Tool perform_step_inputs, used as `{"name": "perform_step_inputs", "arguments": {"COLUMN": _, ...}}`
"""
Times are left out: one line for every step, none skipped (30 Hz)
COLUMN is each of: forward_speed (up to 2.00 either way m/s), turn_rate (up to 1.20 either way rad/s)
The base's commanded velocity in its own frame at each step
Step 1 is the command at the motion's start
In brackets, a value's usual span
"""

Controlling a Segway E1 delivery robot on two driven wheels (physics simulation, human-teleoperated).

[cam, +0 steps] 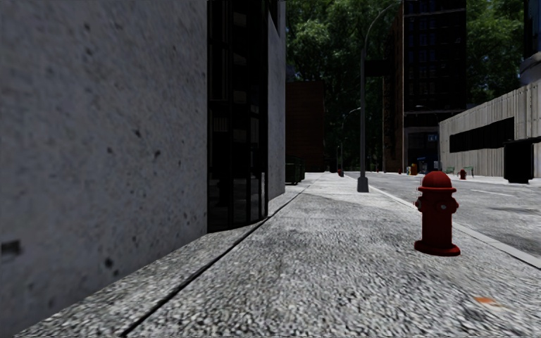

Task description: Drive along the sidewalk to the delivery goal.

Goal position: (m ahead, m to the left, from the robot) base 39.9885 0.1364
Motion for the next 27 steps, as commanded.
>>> {"name": "perform_step_inputs", "arguments": {"forward_speed": 1.57, "turn_rate": -0.7}}
{"name": "perform_step_inputs", "arguments": {"forward_speed": 1.57, "turn_rate": -0.7}}
{"name": "perform_step_inputs", "arguments": {"forward_speed": 1.57, "turn_rate": -0.7}}
{"name": "perform_step_inputs", "arguments": {"forward_speed": 1.57, "turn_rate": -0.7}}
{"name": "perform_step_inputs", "arguments": {"forward_speed": 1.59, "turn_rate": -0.57}}
{"name": "perform_step_inputs", "arguments": {"forward_speed": 1.59, "turn_rate": -0.57}}
{"name": "perform_step_inputs", "arguments": {"forward_speed": 1.63, "turn_rate": -0.06}}
{"name": "perform_step_inputs", "arguments": {"forward_speed": 1.7, "turn_rate": 0.0}}
{"name": "perform_step_inputs", "arguments": {"forward_speed": 2.0, "turn_rate": 0.0}}
{"name": "perform_step_inputs", "arguments": {"forward_speed": 2.0, "turn_rate": 0.0}}
{"name": "perform_step_inputs", "arguments": {"forward_speed": 2.0, "turn_rate": 0.0}}
{"name": "perform_step_inputs", "arguments": {"forward_speed": 2.0, "turn_rate": 0.0}}
{"name": "perform_step_inputs", "arguments": {"forward_speed": 2.0, "turn_rate": 0.0}}
{"name": "perform_step_inputs", "arguments": {"forward_speed": 2.0, "turn_rate": 0.0}}
{"name": "perform_step_inputs", "arguments": {"forward_speed": 2.0, "turn_rate": 0.0}}
{"name": "perform_step_inputs", "arguments": {"forward_speed": 2.0, "turn_rate": 0.0}}
{"name": "perform_step_inputs", "arguments": {"forward_speed": 2.0, "turn_rate": 0.0}}
{"name": "perform_step_inputs", "arguments": {"forward_speed": 2.0, "turn_rate": 0.0}}
{"name": "perform_step_inputs", "arguments": {"forward_speed": 2.0, "turn_rate": 0.0}}
{"name": "perform_step_inputs", "arguments": {"forward_speed": 2.0, "turn_rate": 0.0}}
{"name": "perform_step_inputs", "arguments": {"forward_speed": 2.0, "turn_rate": 0.0}}
{"name": "perform_step_inputs", "arguments": {"forward_speed": 2.0, "turn_rate": 0.0}}
{"name": "perform_step_inputs", "arguments": {"forward_speed": 2.0, "turn_rate": 0.0}}
{"name": "perform_step_inputs", "arguments": {"forward_speed": 2.0, "turn_rate": 0.0}}
{"name": "perform_step_inputs", "arguments": {"forward_speed": 2.0, "turn_rate": 0.0}}
{"name": "perform_step_inputs", "arguments": {"forward_speed": 2.0, "turn_rate": 0.0}}
{"name": "perform_step_inputs", "arguments": {"forward_speed": 2.0, "turn_rate": 0.0}}
